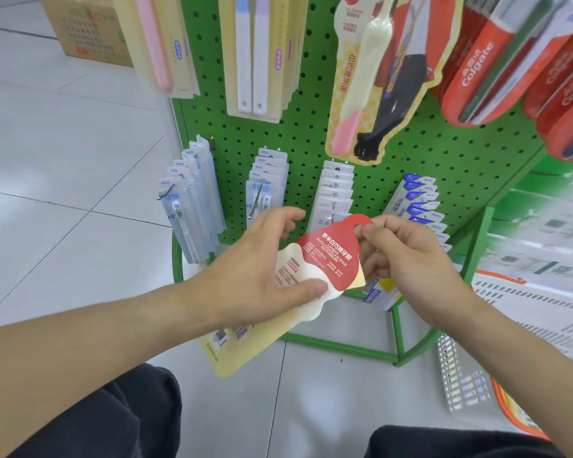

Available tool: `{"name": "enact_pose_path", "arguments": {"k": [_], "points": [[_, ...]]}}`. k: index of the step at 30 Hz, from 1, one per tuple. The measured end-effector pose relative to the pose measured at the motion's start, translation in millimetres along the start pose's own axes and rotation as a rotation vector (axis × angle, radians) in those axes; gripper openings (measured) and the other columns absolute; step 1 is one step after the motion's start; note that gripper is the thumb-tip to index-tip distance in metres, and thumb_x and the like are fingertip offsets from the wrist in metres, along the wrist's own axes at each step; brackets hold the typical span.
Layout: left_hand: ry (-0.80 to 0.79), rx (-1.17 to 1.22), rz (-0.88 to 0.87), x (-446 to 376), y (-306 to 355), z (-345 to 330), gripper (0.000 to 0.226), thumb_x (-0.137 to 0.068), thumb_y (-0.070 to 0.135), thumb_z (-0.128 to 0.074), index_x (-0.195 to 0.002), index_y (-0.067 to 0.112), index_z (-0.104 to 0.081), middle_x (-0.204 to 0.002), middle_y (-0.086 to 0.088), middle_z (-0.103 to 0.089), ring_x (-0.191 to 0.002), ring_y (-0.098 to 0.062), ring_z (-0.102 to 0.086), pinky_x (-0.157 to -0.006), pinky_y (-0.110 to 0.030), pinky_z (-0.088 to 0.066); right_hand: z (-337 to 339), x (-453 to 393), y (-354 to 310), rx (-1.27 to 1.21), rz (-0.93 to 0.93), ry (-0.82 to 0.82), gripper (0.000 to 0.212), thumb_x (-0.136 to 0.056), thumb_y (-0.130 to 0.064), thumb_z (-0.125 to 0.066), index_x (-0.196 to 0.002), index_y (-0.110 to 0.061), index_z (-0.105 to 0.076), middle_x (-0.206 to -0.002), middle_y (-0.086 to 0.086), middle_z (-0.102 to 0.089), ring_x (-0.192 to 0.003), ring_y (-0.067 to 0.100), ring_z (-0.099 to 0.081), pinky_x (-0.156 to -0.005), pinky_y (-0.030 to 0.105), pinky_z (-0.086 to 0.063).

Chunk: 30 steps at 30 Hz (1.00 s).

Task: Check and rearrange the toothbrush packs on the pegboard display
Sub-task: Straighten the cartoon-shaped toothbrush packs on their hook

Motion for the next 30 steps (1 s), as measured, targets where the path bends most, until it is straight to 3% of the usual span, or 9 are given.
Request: {"name": "enact_pose_path", "arguments": {"k": [8, 11, 15, 17, 18, 20, 23, 26, 30], "points": [[-0.024, -0.204, -0.260, 14.3, 20.0, -8.1, 0.111, -0.072, 0.063, -0.077, -0.153, 0.044, -0.004, -0.154, 0.027, -0.004, -0.144, 0.009, -0.005, -0.112, -0.010, -0.012, 15.5, 6.5, -6.2, -0.063, -0.003, 0.183, 0.020, -0.099, -0.006, -0.052, -0.081, -0.001, -0.059, -0.050, 0.007, -0.060, -0.038, 0.018, -0.053, -0.043, 0.026, -0.047], [-0.049, -0.316, -0.267, 18.6, 17.6, -12.1, 0.101, -0.083, 0.054, -0.072, -0.153, 0.044, 0.000, -0.157, 0.024, -0.004, -0.143, 0.005, -0.011, -0.106, -0.005, -0.014, 29.8, 6.7, -9.6, -0.145, -0.024, 0.261, 0.023, -0.097, -0.006, -0.047, -0.076, -0.002, -0.056, -0.049, 0.010, -0.058, -0.035, 0.020, -0.050, -0.043, 0.027, -0.044], [0.038, -0.322, -0.245, 16.5, 18.2, -8.6, 0.067, -0.099, 0.023, -0.057, -0.153, 0.037, -0.020, -0.155, 0.021, -0.028, -0.132, -0.003, -0.038, -0.096, 0.002, -0.024, 39.3, 10.8, -17.8, -0.200, -0.009, 0.248, 0.023, -0.097, -0.012, -0.045, -0.078, -0.005, -0.054, -0.054, 0.014, -0.058, -0.037, 0.024, -0.051, -0.041, 0.026, -0.042], [0.047, -0.305, -0.200, 14.7, 20.7, -5.6, 0.056, -0.103, 0.021, -0.049, -0.152, 0.039, -0.027, -0.141, 0.019, -0.050, -0.111, -0.010, -0.055, -0.090, -0.012, -0.040, 39.5, 13.2, -21.0, -0.217, 0.005, 0.202, 0.026, -0.101, -0.019, -0.047, -0.082, -0.005, -0.056, -0.055, 0.011, -0.057, -0.039, 0.025, -0.052, -0.044, 0.029, -0.044], [0.040, -0.299, -0.170, 14.3, 20.8, -4.8, 0.053, -0.104, 0.022, -0.047, -0.150, 0.041, -0.030, -0.118, 0.019, -0.060, -0.092, -0.010, -0.058, -0.078, -0.017, -0.044, 39.7, 14.4, -23.1, -0.209, 0.027, 0.182, 0.030, -0.103, -0.024, -0.047, -0.083, -0.005, -0.058, -0.055, 0.011, -0.056, -0.041, 0.026, -0.054, -0.044, 0.030, -0.045], [0.037, -0.272, -0.123, 14.0, 20.3, -3.3, 0.044, -0.103, 0.026, -0.049, -0.143, 0.045, -0.041, -0.074, 0.014, -0.052, -0.064, -0.011, -0.050, -0.058, -0.019, -0.038, 39.5, 17.8, -28.5, -0.151, 0.093, 0.170, 0.039, -0.104, -0.033, -0.047, -0.084, -0.004, -0.062, -0.057, 0.012, -0.057, -0.044, 0.027, -0.056, -0.045, 0.031, -0.048], [0.134, -0.172, -0.135, 15.0, 22.4, 3.4, 0.023, -0.099, 0.029, -0.058, -0.116, 0.044, -0.056, -0.059, 0.007, -0.049, -0.059, -0.014, -0.050, -0.050, -0.020, -0.037, 39.5, 23.6, -34.7, -0.098, 0.207, 0.235, 0.034, -0.101, -0.033, -0.051, -0.085, -0.005, -0.060, -0.056, 0.011, -0.056, -0.044, 0.028, -0.058, -0.047, 0.032, -0.049], [0.181, -0.005, -0.162, 14.6, 23.9, 11.9, 0.023, -0.094, 0.028, -0.067, -0.102, 0.048, -0.060, -0.067, 0.008, -0.062, -0.061, -0.010, -0.054, -0.054, -0.017, -0.040, 40.3, 27.5, -35.8, -0.138, 0.277, 0.309, 0.026, -0.096, -0.032, -0.064, -0.098, -0.011, -0.050, -0.061, 0.008, -0.055, -0.047, 0.028, -0.058, -0.052, 0.038, -0.049], [0.036, 0.690, -0.064, 16.5, 37.5, 22.1, 0.024, -0.087, 0.020, -0.076, -0.110, 0.026, -0.073, -0.097, -0.002, -0.077, -0.077, -0.015, -0.066, -0.061, -0.028, -0.056, 22.8, 32.2, -27.6, -0.041, 0.261, 0.032, 0.064, -0.075, -0.054, -0.073, -0.126, -0.026, -0.045, -0.097, -0.001, -0.066, -0.083, 0.023, -0.068, -0.068, 0.036, -0.059]]}}
Point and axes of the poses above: each hand's wrist, its own x-axis away from the middle knuckle, its own z-axis out of the back of the hand, y = z × x, the point moved 4 cm from there along -x, towards the middle knuckle
